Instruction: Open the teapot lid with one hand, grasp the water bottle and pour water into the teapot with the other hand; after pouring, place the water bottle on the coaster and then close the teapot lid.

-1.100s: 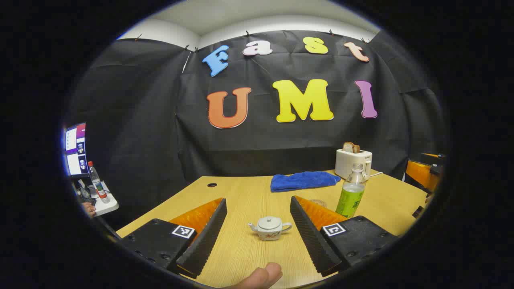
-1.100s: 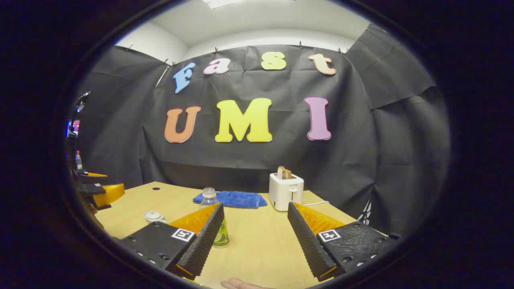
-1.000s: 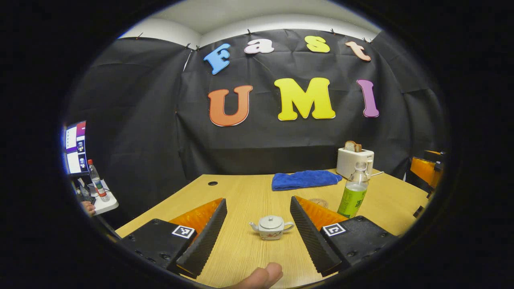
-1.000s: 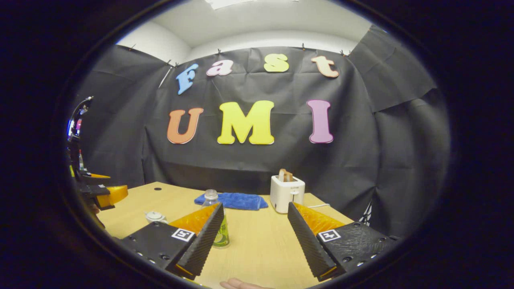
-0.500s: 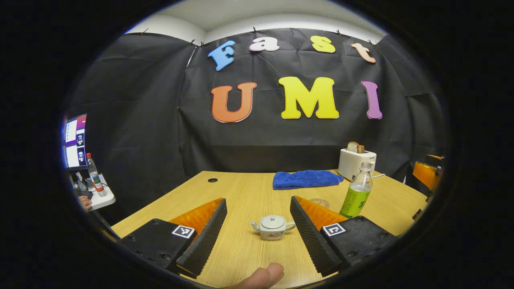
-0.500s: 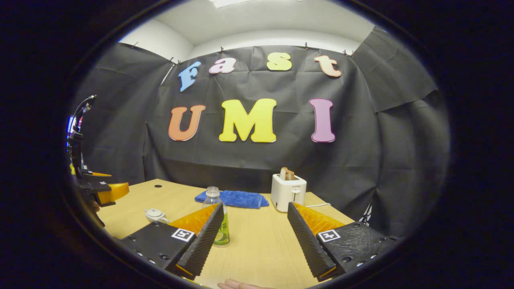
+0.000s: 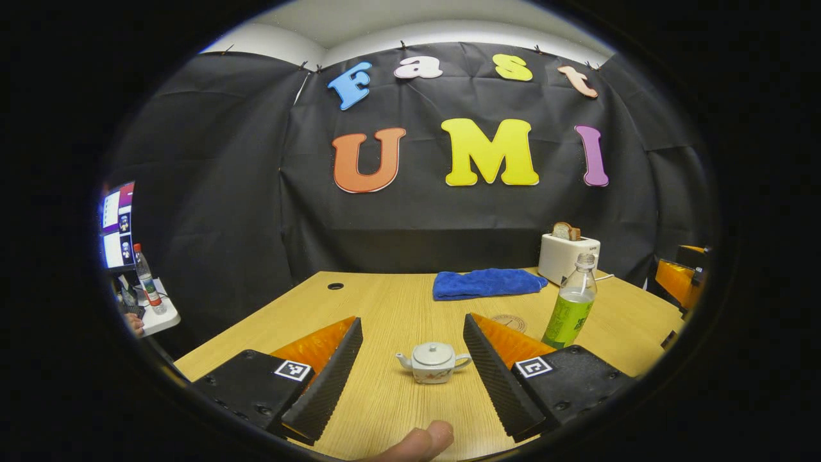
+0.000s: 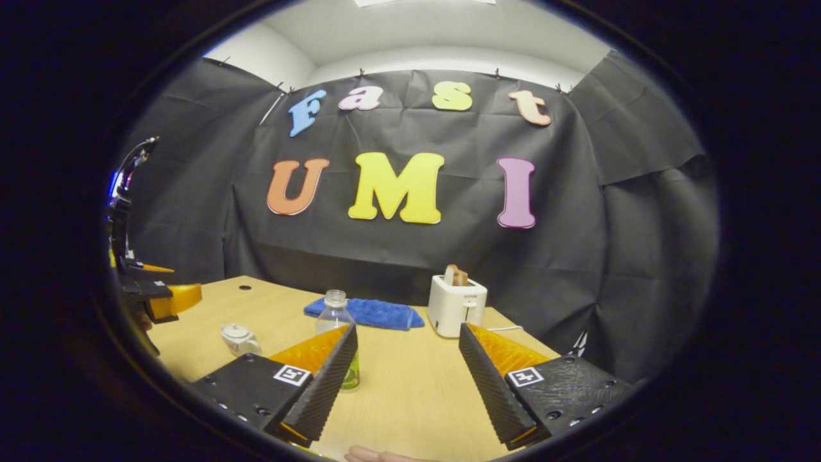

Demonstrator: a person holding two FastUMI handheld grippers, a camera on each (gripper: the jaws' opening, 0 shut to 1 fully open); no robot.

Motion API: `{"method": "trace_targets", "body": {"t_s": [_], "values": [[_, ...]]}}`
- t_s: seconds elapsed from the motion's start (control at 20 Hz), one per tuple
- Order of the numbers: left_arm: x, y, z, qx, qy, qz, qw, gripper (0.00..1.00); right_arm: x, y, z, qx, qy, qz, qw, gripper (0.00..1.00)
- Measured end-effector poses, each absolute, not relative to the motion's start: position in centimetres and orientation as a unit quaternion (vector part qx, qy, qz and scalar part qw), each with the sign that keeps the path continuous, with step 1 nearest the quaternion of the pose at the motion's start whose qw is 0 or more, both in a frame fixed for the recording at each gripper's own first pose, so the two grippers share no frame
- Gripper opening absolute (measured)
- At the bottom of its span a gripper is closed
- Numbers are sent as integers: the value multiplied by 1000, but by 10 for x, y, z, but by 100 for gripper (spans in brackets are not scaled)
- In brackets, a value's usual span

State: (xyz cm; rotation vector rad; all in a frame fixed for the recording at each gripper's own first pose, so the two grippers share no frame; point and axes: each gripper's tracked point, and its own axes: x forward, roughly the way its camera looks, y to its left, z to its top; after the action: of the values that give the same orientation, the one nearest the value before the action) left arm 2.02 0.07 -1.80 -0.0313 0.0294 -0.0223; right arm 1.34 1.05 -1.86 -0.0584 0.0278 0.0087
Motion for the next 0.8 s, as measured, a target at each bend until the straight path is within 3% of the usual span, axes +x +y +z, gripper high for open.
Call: {"method": "trace_targets", "body": {"t_s": [0.6,0.8], "values": [[97,-29,-69,-1,20,-39,999,99,18,2,-16,-27,3,7,1000,95],[114,-30,-90,-14,51,-36,998,97,24,2,-23,-26,12,6,1000,95]]}}
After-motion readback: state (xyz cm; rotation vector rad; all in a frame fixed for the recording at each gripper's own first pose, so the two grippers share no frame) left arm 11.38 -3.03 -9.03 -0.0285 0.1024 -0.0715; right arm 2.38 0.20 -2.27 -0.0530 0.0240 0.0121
